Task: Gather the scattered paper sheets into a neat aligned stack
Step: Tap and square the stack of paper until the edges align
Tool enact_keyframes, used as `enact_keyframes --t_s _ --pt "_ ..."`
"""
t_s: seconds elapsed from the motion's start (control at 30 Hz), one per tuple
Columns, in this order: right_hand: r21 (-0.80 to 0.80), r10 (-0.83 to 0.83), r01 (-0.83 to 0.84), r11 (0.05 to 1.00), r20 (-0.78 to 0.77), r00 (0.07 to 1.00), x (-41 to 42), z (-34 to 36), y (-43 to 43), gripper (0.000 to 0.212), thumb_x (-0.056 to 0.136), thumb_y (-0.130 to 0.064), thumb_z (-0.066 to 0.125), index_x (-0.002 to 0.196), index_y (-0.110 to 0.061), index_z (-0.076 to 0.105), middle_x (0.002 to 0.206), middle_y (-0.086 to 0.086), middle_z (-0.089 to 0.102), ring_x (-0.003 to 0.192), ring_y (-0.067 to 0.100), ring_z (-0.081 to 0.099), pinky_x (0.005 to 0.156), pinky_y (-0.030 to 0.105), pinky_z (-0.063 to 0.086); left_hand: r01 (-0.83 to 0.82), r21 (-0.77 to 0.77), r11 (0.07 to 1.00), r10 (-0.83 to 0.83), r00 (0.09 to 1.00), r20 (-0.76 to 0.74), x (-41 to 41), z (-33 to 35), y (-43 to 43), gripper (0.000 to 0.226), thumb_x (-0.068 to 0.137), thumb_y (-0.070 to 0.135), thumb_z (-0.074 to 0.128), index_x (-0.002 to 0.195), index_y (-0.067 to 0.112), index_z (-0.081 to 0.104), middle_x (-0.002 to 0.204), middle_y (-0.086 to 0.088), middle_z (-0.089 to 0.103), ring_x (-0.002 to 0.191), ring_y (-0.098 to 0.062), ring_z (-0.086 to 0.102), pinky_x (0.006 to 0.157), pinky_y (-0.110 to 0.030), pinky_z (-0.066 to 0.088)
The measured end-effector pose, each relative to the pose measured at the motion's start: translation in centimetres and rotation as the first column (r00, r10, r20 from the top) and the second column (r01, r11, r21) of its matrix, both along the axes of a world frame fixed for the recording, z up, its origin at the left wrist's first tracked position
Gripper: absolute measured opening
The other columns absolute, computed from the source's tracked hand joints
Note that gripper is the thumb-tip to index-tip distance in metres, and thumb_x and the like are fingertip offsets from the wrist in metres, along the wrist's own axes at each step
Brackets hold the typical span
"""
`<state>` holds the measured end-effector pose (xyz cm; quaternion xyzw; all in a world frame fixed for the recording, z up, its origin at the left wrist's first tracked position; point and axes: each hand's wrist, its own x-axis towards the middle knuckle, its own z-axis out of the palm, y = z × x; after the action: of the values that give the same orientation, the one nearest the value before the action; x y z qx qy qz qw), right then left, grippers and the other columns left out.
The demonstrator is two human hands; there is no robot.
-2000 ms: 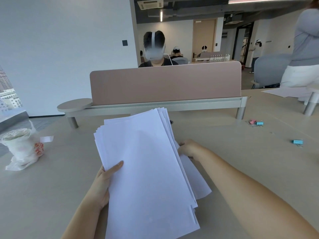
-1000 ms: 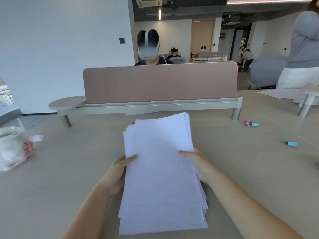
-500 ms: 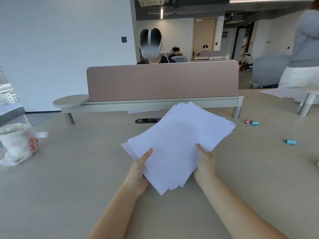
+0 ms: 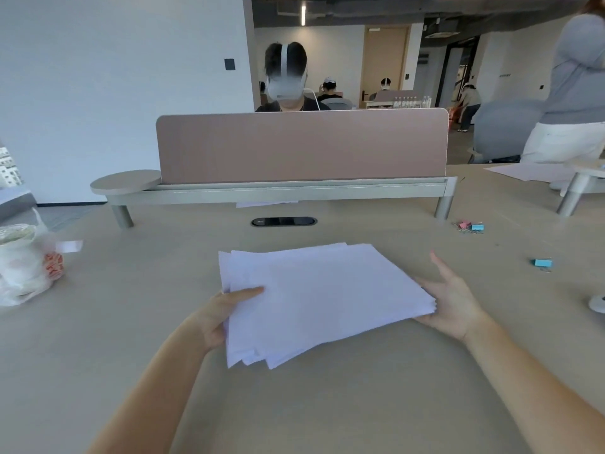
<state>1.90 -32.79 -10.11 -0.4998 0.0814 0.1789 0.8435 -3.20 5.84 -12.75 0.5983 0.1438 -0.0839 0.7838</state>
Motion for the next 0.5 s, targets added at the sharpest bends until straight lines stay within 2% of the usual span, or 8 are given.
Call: enact_keyframes --t_s 0.03,0.07,0.1,0.13,0.2,0.3,0.43,0.5 --pt "-0.113 0.063 -0.064 0.992 -0.017 0.998 0.5 0.3 -0.3 0.046 0.093 -0.055 0.053 0.090 -0.019 0.080 0.078 0.006 0.072 0.067 0.025 0.072 0.067 0.032 0.059 0.020 0.036 0.999 -0.020 1.000 -0.012 0.0 0.3 0.3 0.043 0.092 0.020 0.080 0.132 0.006 0.073 0.121 -0.016 0.083 0.101 -0.031 0.083 0.088 -0.045 0.062" --pt "-0.232 0.136 -0.142 0.962 -0.043 0.990 1.2 0.5 -0.5 0.050 0.091 -0.057 0.056 0.093 -0.012 0.078 0.081 0.007 0.070 0.072 0.026 0.070 0.070 0.034 0.056 0.029 0.057 0.998 -0.028 0.999 -0.026 0.1 0.5 0.6 0.043 0.093 0.025 0.081 0.131 0.007 0.074 0.120 -0.015 0.083 0.101 -0.030 0.083 0.088 -0.046 0.062" --pt "-0.348 0.216 -0.228 0.910 -0.073 0.974 2.0 0.6 -0.5 0.055 0.091 -0.057 0.058 0.107 -0.008 0.077 0.094 0.009 0.073 0.084 0.028 0.070 0.076 0.037 0.053 0.030 0.064 0.997 -0.028 0.999 -0.037 0.3 0.6 0.8 0.043 0.094 0.031 0.081 0.130 0.009 0.074 0.120 -0.015 0.084 0.101 -0.031 0.083 0.088 -0.046 0.061" --pt "-0.441 0.274 -0.287 0.850 -0.096 0.957 2.7 0.8 -0.4 0.053 0.093 -0.054 0.059 0.120 -0.011 0.075 0.112 0.008 0.076 0.100 0.029 0.071 0.084 0.039 0.052 0.024 0.065 0.998 -0.021 0.999 -0.048 0.4 0.7 0.8 0.041 0.096 0.036 0.078 0.128 0.010 0.074 0.117 -0.014 0.084 0.100 -0.031 0.082 0.087 -0.047 0.061" --pt "-0.545 0.344 -0.356 0.759 -0.129 0.930 3.9 1.2 0.1 0.048 0.097 -0.049 0.059 0.132 -0.017 0.070 0.130 0.005 0.073 0.120 0.028 0.069 0.094 0.040 0.052 -0.015 0.056 0.998 0.019 0.998 -0.068 0.6 0.8 0.7 0.040 0.100 0.040 0.071 0.126 0.010 0.074 0.109 -0.013 0.086 0.099 -0.031 0.081 0.085 -0.047 0.060" --pt "-0.643 0.377 -0.393 0.658 -0.171 0.910 4.3 1.4 1.9 0.047 0.097 -0.047 0.062 0.132 -0.017 0.068 0.122 0.004 0.077 0.114 0.024 0.072 0.092 0.036 0.055 -0.111 0.053 0.992 0.114 0.991 -0.069 0.8 0.5 -0.4 0.044 0.102 0.036 0.070 0.133 0.006 0.069 0.111 -0.016 0.082 0.101 -0.034 0.075 0.079 -0.046 0.059" --pt "-0.684 0.334 -0.290 0.670 -0.072 0.940 4.2 1.0 3.4 0.038 0.092 -0.046 0.069 0.122 -0.023 0.074 0.114 0.000 0.080 0.110 0.022 0.074 0.106 0.041 0.050 -0.192 0.090 0.977 0.194 0.981 -0.021 1.1 0.5 -1.5 0.045 0.101 0.026 0.074 0.140 0.007 0.060 0.117 -0.016 0.076 0.093 -0.032 0.075 0.066 -0.043 0.060" --pt "-0.640 0.279 -0.260 0.723 -0.073 0.957 4.1 0.9 2.9 0.039 0.089 -0.047 0.072 0.118 -0.021 0.075 0.110 0.002 0.081 0.106 0.024 0.075 0.093 0.038 0.055 -0.187 0.081 0.979 0.190 0.981 -0.029 0.8 0.7 -1.1 0.042 0.102 0.025 0.073 0.136 0.006 0.060 0.119 -0.016 0.075 0.095 -0.032 0.074 0.069 -0.044 0.059"
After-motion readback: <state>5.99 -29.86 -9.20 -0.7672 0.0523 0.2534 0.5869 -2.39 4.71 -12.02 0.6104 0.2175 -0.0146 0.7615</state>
